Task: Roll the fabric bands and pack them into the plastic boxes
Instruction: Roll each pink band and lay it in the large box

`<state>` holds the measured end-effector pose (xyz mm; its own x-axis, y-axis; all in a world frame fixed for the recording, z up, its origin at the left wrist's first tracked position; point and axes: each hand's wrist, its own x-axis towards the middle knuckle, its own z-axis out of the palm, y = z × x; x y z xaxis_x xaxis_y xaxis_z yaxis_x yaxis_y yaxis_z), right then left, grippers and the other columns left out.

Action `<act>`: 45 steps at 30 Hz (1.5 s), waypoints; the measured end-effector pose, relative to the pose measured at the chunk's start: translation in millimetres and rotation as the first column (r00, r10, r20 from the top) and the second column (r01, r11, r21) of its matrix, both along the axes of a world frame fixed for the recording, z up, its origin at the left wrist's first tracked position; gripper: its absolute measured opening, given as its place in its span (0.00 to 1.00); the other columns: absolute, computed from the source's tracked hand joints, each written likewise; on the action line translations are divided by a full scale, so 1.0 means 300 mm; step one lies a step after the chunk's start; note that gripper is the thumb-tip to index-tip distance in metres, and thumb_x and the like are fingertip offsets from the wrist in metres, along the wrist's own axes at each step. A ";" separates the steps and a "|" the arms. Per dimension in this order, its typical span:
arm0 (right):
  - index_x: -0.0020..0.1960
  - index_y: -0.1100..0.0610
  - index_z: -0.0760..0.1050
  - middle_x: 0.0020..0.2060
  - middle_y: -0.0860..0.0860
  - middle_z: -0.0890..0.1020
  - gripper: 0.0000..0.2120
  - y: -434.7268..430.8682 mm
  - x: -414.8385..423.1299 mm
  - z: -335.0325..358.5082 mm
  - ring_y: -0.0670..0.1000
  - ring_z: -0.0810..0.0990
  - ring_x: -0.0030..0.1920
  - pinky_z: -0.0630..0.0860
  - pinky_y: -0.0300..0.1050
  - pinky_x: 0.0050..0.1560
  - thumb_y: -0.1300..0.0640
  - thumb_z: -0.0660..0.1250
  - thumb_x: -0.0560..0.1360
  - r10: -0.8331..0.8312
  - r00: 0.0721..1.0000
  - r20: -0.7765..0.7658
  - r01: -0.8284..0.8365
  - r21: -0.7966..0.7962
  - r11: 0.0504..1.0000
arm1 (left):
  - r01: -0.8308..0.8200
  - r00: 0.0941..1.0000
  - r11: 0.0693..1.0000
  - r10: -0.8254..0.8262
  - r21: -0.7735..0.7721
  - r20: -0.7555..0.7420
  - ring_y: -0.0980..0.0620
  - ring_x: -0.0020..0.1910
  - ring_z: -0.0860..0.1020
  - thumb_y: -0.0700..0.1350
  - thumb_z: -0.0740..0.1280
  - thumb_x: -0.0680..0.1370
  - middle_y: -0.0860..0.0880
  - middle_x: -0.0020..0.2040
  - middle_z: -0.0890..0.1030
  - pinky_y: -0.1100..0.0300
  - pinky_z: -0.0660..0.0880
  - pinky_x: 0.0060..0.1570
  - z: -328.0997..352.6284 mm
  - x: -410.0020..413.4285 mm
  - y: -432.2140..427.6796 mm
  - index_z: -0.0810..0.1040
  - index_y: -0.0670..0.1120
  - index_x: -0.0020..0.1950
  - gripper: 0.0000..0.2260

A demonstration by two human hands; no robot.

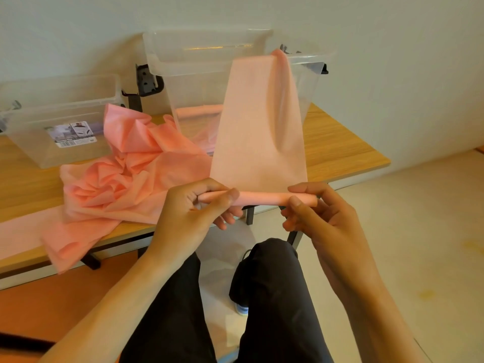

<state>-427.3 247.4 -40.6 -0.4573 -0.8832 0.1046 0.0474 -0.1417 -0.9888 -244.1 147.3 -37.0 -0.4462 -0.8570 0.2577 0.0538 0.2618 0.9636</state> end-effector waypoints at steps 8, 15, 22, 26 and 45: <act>0.51 0.60 0.81 0.33 0.58 0.83 0.18 -0.015 -0.005 0.015 0.53 0.80 0.33 0.80 0.41 0.42 0.46 0.67 0.72 -0.037 0.999 -0.006 0.037 0.032 0.999 | 0.049 0.999 0.998 -0.048 -0.045 0.010 0.48 0.36 0.83 0.40 0.72 0.74 0.46 0.39 0.85 0.57 0.79 0.33 0.027 0.016 -0.006 0.83 0.41 0.52 0.08; 0.54 0.59 0.81 0.38 0.57 0.84 0.14 -0.022 -0.014 0.003 0.54 0.83 0.37 0.81 0.43 0.44 0.52 0.70 0.72 0.037 0.999 -0.036 -0.037 -0.013 0.999 | 0.044 0.999 0.999 -0.044 0.005 -0.004 0.47 0.33 0.82 0.44 0.70 0.74 0.44 0.37 0.85 0.59 0.78 0.33 0.031 -0.008 -0.004 0.84 0.40 0.48 0.09; 0.52 0.63 0.82 0.36 0.58 0.84 0.12 -0.034 -0.039 0.004 0.52 0.81 0.34 0.79 0.38 0.40 0.56 0.69 0.74 0.045 0.999 0.006 -0.044 -0.016 0.999 | 0.073 0.997 0.997 -0.073 -0.010 0.005 0.50 0.32 0.82 0.42 0.72 0.72 0.46 0.36 0.84 0.57 0.79 0.34 0.032 -0.027 -0.031 0.83 0.42 0.51 0.08; 0.54 0.61 0.81 0.37 0.58 0.84 0.15 -0.043 -0.041 0.007 0.54 0.81 0.35 0.82 0.44 0.43 0.53 0.70 0.72 0.055 0.998 0.020 -0.055 -0.015 0.998 | 0.029 1.000 0.999 -0.029 -0.029 -0.010 0.53 0.30 0.80 0.43 0.71 0.73 0.48 0.31 0.82 0.60 0.77 0.33 0.028 -0.042 -0.039 0.84 0.42 0.47 0.06; 0.49 0.65 0.82 0.38 0.62 0.84 0.14 -0.068 -0.050 0.027 0.54 0.81 0.31 0.80 0.43 0.34 0.56 0.74 0.68 0.079 0.996 0.037 -0.079 -0.006 0.997 | 0.098 0.995 0.994 -0.098 -0.047 -0.002 0.51 0.29 0.78 0.41 0.72 0.75 0.46 0.32 0.83 0.60 0.75 0.32 0.029 -0.032 -0.055 0.84 0.41 0.46 0.05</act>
<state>-442.2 227.0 -32.4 -0.3898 -0.9161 0.0934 0.0950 -0.1409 -0.9854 -253.5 130.8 -28.4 -0.5259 -0.7963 0.2989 0.0855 0.3001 0.9501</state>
